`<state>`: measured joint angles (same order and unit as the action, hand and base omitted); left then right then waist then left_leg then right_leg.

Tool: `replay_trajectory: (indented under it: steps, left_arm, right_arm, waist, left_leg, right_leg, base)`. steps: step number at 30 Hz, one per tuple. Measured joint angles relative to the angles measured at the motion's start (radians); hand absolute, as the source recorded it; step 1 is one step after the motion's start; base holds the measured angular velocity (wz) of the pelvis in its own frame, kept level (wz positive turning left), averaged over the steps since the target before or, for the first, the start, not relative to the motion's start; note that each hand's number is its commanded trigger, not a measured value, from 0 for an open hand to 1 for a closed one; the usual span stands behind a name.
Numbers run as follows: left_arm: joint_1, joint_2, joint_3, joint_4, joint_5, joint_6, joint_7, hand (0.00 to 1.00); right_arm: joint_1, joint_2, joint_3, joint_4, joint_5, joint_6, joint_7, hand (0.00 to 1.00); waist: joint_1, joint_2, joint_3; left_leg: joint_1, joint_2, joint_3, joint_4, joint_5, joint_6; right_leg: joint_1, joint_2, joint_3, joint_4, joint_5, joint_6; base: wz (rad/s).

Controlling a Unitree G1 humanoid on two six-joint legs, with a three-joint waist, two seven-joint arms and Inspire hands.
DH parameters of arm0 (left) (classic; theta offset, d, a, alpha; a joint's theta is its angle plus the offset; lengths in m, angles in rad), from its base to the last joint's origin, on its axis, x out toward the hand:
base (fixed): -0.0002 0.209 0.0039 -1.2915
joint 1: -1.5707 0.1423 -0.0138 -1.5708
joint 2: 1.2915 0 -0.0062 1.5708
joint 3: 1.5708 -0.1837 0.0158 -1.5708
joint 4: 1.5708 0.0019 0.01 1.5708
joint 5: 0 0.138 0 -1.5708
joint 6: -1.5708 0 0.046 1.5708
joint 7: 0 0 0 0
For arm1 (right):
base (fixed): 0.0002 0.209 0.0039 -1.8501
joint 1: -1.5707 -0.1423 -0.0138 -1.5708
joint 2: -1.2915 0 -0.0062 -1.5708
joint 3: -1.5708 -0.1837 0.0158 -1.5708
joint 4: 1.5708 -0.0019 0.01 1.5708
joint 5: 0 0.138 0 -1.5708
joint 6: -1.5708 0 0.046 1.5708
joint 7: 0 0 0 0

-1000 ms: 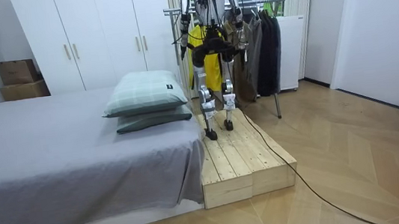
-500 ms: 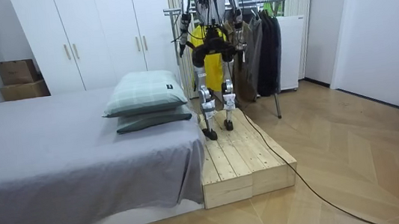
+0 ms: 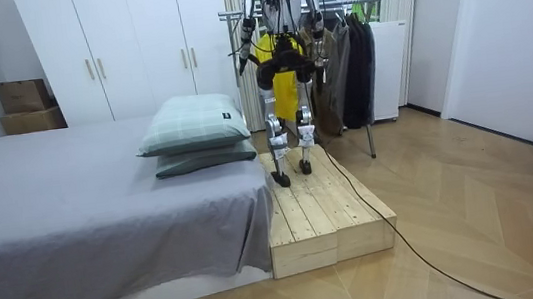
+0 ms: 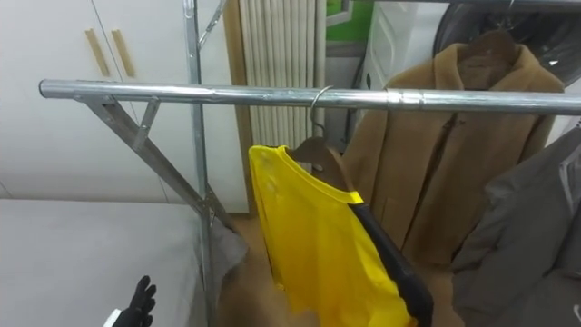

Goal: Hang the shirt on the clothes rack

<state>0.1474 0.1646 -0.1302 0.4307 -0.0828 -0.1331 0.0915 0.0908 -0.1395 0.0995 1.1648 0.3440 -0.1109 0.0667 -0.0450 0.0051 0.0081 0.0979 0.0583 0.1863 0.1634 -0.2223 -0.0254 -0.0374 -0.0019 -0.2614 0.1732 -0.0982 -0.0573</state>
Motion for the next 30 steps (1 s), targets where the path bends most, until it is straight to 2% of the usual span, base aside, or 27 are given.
replay_trajectory:
  steps: [8,17,22,25,27,28,30]
  left_arm:
    - [-0.001,0.0,-0.019,0.0,0.006,-0.002,0.01,0.0]
    - [-0.002,-0.013,-0.033,0.0,0.005,-0.005,0.01,0.0]
    - [-0.002,-0.025,-0.031,0.0,0.007,-0.007,0.012,0.0]
    - [-0.002,-0.031,-0.033,0.0,0.007,-0.008,0.007,0.0]
    - [-0.002,-0.031,-0.033,0.0,0.002,-0.009,0.004,0.0]
    - [-0.002,-0.03,-0.032,0.001,0.0,-0.009,0.003,0.0]
    - [0.003,-0.029,-0.033,0.004,0.002,-0.009,0.003,0.0]
  right_arm:
    - [0.001,0.0,0.034,-0.025,-0.009,-0.002,0.0,0.0]
    - [-0.006,0.0,0.036,-0.042,-0.148,-0.003,0.016,0.0]
    - [-0.025,0.007,0.034,-0.034,-0.209,-0.002,0.046,0.0]
    - [-0.025,0.013,0.038,-0.034,-0.218,0.001,0.054,0.0]
    - [-0.025,0.022,0.044,-0.033,-0.217,0.001,0.054,0.0]
    - [-0.026,0.023,0.047,-0.034,-0.212,0.001,0.054,0.0]
    - [-0.028,0.023,0.055,-0.033,-0.211,0.002,0.054,0.0]
  waist:
    - [-0.003,-0.001,0.0023]
    - [0.002,-0.009,0.0025]
    - [0.007,-0.018,0.0015]
    - [0.019,-0.019,0.0007]
    - [0.026,-0.019,0.0006]
    - [0.027,-0.018,0.001]
    - [0.03,-0.016,0.0009]
  left_leg:
    - [-0.001,-0.001,0.002,0.004,0.0,0.0]
    - [0.018,-0.001,0.002,0.003,0.0,0.0]
    - [0.015,-0.002,-0.015,0.004,0.0,0.0]
    - [0.014,-0.003,-0.037,0.007,0.0,0.0]
    - [0.002,-0.005,-0.079,0.02,0.0,0.0]
    - [-0.006,-0.014,-0.114,0.03,0.0,0.0]
    - [-0.019,-0.021,-0.152,0.045,0.0,0.0]
  right_leg:
    - [-0.006,-0.005,-0.001,0.018,-0.013,-0.001]
    - [0.007,-0.009,-0.007,0.03,-0.022,-0.002]
    - [0.017,-0.014,-0.027,0.032,-0.026,-0.001]
    - [0.029,-0.02,-0.05,0.033,-0.032,0.001]
    - [0.043,-0.03,-0.082,0.036,-0.043,0.005]
    - [0.05,-0.038,-0.109,0.04,-0.05,0.008]
    - [0.059,-0.05,-0.146,0.051,-0.064,0.013]
  base:
    - [0.0]
    - [0.01]
    - [0.1]
    - [0.26]
    - [0.64]
    - [0.73]
    - [0.64]
